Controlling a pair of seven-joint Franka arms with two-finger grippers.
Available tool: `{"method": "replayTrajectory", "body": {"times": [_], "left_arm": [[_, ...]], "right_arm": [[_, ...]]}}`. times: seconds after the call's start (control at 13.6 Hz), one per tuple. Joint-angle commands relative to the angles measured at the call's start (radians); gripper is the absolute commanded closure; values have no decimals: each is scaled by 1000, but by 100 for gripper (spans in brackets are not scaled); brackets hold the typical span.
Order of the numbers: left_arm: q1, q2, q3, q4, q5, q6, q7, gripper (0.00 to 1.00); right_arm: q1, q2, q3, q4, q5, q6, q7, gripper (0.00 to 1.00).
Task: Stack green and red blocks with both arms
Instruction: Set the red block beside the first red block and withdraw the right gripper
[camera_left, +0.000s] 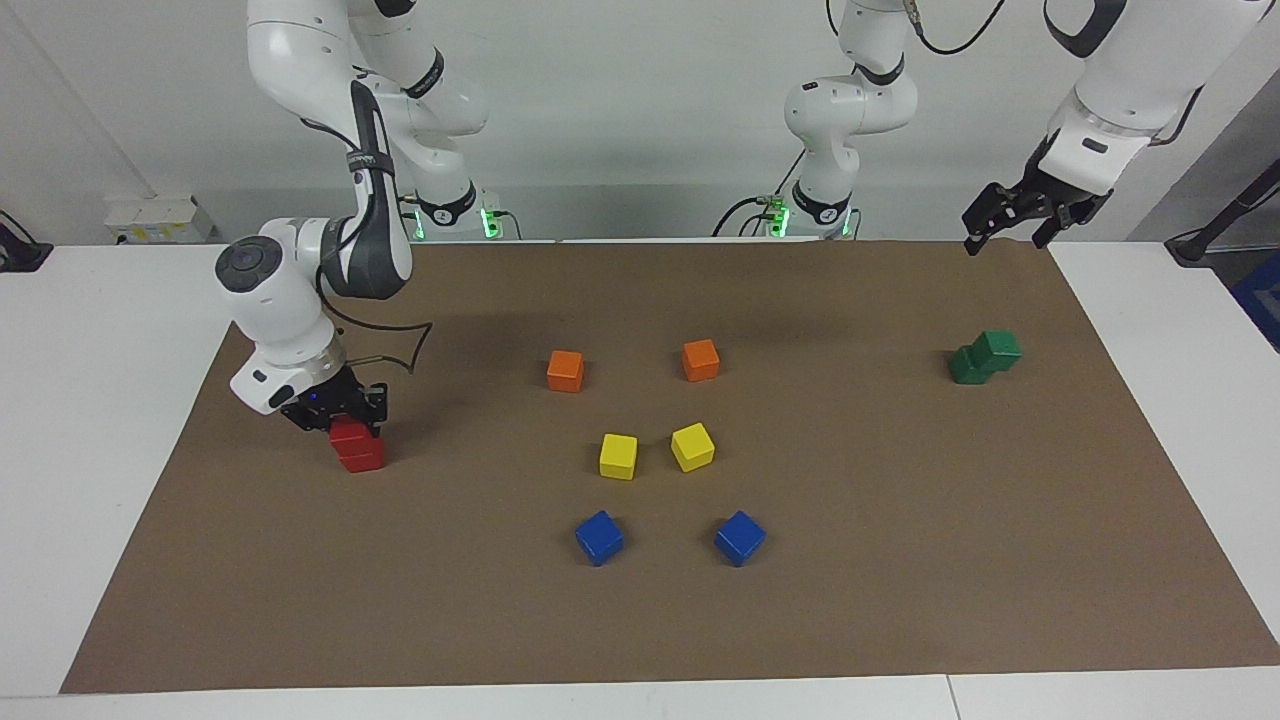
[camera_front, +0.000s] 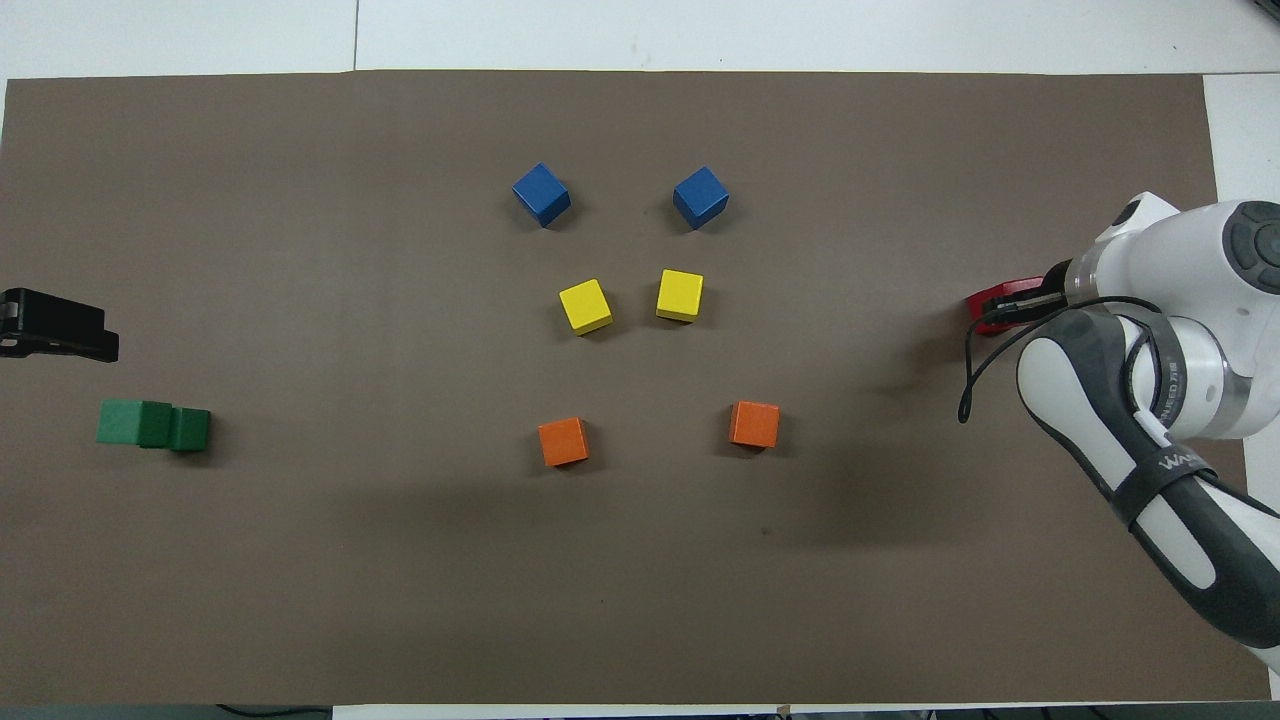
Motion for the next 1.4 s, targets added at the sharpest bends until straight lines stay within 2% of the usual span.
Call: {"method": "replayTrajectory", "body": {"times": [0.0, 0.81, 0.89, 0.96, 1.03, 1.11, 1.33], "left_arm": [[-23, 10, 20, -14, 4, 37, -7, 0], [-21, 13, 28, -30, -28, 79, -7, 0], [-21, 13, 29, -39, -27, 87, -7, 0], [-20, 15, 29, -39, -24, 88, -7, 0], [-18, 15, 29, -39, -21, 90, -7, 0], [-17, 15, 29, -38, -21, 90, -7, 0], [-6, 12, 26, -36, -25, 88, -4, 0]], "right_arm": [[-15, -25, 5, -34, -1, 22, -4, 100], [-20, -24, 5, -32, -1, 22, -2, 100], [-20, -24, 7, -32, -1, 22, -2, 77], [-20, -25, 5, -32, -1, 22, -2, 38], [-20, -25, 5, -32, -1, 22, -2, 11], [-20, -25, 5, -32, -1, 22, -1, 0], [-21, -24, 5, -24, -1, 19, -4, 0]]}}
